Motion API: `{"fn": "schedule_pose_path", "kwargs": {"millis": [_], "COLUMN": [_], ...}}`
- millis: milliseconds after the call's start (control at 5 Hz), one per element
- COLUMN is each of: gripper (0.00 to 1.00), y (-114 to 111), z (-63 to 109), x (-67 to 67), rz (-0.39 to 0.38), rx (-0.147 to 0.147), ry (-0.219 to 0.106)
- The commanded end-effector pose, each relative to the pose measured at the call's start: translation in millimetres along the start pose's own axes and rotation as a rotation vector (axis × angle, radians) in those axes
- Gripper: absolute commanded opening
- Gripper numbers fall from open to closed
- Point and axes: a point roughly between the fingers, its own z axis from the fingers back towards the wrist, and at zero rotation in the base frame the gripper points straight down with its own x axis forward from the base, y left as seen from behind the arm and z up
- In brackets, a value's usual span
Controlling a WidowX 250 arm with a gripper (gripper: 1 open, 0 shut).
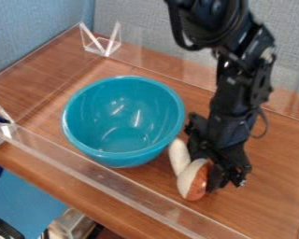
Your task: Remove the mushroom from inside the blue bowl and put it on the table
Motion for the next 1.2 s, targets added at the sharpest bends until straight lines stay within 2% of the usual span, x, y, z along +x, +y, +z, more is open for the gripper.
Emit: {"fn": "schedule_pose_path", "kwargs": {"millis": [0, 400, 800, 1000], "gripper": [0.0, 0.0, 0.0, 1.0], "y": [9.6, 2.0, -11.6, -8.0], "z": [2.0, 20.5, 15.7, 14.8], "x": [-2.2, 2.8, 9.4, 5.7], "rz": [0.045, -0.032, -0.096, -0.082], "rx": [0.005, 0.013, 0.019, 0.011], "ry": [-0.025, -0.024, -0.024, -0.02]}}
